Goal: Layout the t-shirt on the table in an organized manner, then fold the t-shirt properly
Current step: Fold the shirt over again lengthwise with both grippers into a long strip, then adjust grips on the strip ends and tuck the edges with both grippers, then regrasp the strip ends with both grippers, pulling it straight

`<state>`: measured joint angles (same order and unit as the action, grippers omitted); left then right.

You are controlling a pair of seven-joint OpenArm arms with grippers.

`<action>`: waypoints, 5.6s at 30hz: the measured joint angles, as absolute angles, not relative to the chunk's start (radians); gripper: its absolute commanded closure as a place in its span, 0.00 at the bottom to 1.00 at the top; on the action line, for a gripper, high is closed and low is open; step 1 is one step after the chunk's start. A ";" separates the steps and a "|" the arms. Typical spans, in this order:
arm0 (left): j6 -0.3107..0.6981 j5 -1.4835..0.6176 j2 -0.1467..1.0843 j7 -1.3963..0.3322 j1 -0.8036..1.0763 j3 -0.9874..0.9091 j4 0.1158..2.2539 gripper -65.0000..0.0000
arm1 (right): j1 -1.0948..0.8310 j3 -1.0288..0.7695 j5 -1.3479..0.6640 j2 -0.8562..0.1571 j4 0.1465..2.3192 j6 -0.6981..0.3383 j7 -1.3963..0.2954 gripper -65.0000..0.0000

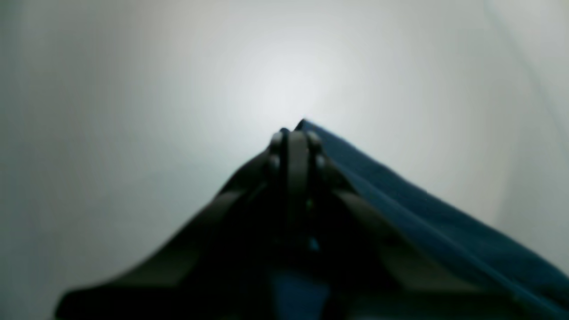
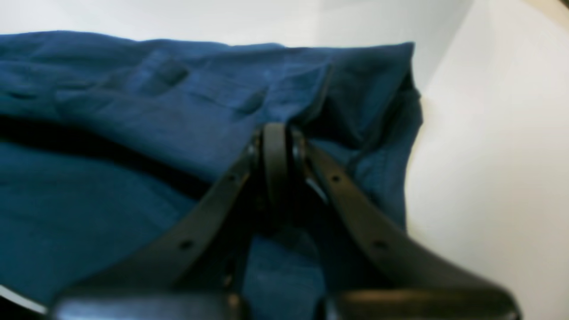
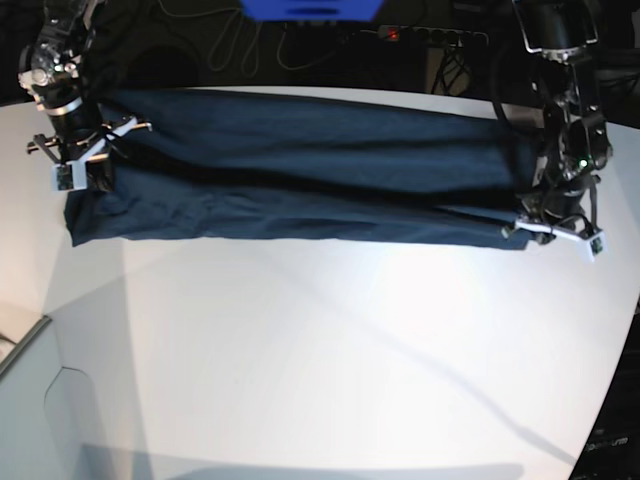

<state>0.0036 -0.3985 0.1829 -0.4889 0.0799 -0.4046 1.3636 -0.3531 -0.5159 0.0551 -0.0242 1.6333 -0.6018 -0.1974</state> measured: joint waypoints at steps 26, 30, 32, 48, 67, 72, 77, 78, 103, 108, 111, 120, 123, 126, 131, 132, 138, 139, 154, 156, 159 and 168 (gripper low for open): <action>0.004 -0.400 0.185 -0.488 0.152 -0.405 1.390 1.00 | -0.414 -0.522 0.056 -0.030 1.529 -0.602 -0.062 1.00; 0.004 -0.400 0.185 -0.488 0.152 -0.405 1.386 1.00 | -0.416 -0.522 0.055 -0.037 1.530 -0.601 -0.012 1.00; 0.004 -0.400 0.185 -0.489 0.152 -0.405 1.381 1.00 | -0.416 -0.523 0.055 -0.036 1.530 -0.602 -0.014 1.00; 0.003 -0.397 0.186 -0.488 0.057 -0.402 1.306 1.00 | -0.461 -0.524 0.010 -0.039 1.583 -0.602 -0.009 1.00; 0.004 -0.399 0.180 -0.345 0.078 -0.404 1.261 1.00 | -0.447 -0.523 0.002 -0.039 1.531 -0.601 -0.008 1.00; 0.007 -0.400 0.182 -0.174 0.094 -0.398 1.193 1.00 | -0.447 -0.518 0.002 -0.041 1.530 -0.602 -0.006 1.00; 0.122 -0.394 0.183 -0.141 0.114 -0.402 1.184 1.00 | -0.445 -0.516 0.000 -0.042 1.510 -0.601 -0.001 1.00; 0.163 -0.393 0.182 -0.139 0.120 -0.403 1.184 1.00 | -0.444 -0.516 0.002 -0.041 1.497 -0.601 -0.003 1.00; 0.222 -0.392 0.160 -0.137 0.189 -0.410 1.198 0.54 | -0.444 -0.551 0.012 -0.063 1.489 -0.602 -0.021 0.53; 0.221 -0.392 0.153 -0.144 0.219 -0.410 1.249 0.50 | -0.434 -0.618 0.002 -0.052 1.567 -0.599 -0.014 0.52; 0.225 -0.394 0.155 -0.134 0.215 -0.410 1.268 0.50 | -0.402 -0.596 0.007 -0.045 1.568 -0.601 -0.025 0.52; 0.224 -0.393 0.162 -0.137 0.215 -0.410 1.254 0.49 | -0.258 -0.503 0.010 -0.102 1.429 -0.601 -0.051 0.52; 0.225 -0.393 0.161 -0.136 0.209 -0.410 1.254 0.49 | -0.198 -0.468 0.006 -0.127 1.335 -0.601 -0.052 0.52; 0.225 -0.393 0.158 -0.137 0.210 -0.410 1.254 0.49 | -0.125 -0.467 0.010 -0.164 1.219 -0.601 -0.056 0.52; 0.224 -0.393 0.165 -0.137 0.210 -0.410 1.253 0.49 | -0.059 -0.473 0.010 -0.233 1.074 -0.598 -0.055 0.52; 0.224 -0.393 0.165 -0.138 0.210 -0.410 1.253 0.49 | -0.060 -0.473 0.009 -0.240 1.069 -0.598 -0.054 0.52; 0.221 -0.393 0.166 -0.137 0.210 -0.410 1.253 0.49 | -0.093 -0.475 0.009 -0.241 1.062 -0.598 -0.048 0.52; 0.221 -0.393 0.166 -0.137 0.210 -0.410 1.253 0.49 | -0.095 -0.475 0.009 -0.241 1.061 -0.598 -0.048 0.52; 0.229 -0.393 0.152 -0.137 0.273 -0.476 1.402 0.23 | -0.206 -0.579 0.004 -0.150 1.433 -0.595 -0.049 0.52; 0.221 -0.392 0.154 -0.137 0.287 -0.477 1.401 0.20 | -0.265 -0.582 0.014 -0.115 1.493 -0.588 -0.061 0.52; 0.226 -0.393 0.150 -0.137 0.302 -0.477 1.397 0.20 | -0.342 -0.578 0.010 -0.043 1.546 -0.592 -0.057 0.52; 0.229 -0.393 0.135 -0.133 0.298 -0.477 1.386 0.20 | -0.348 -0.551 0.012 0.009 1.389 -0.594 -0.059 0.52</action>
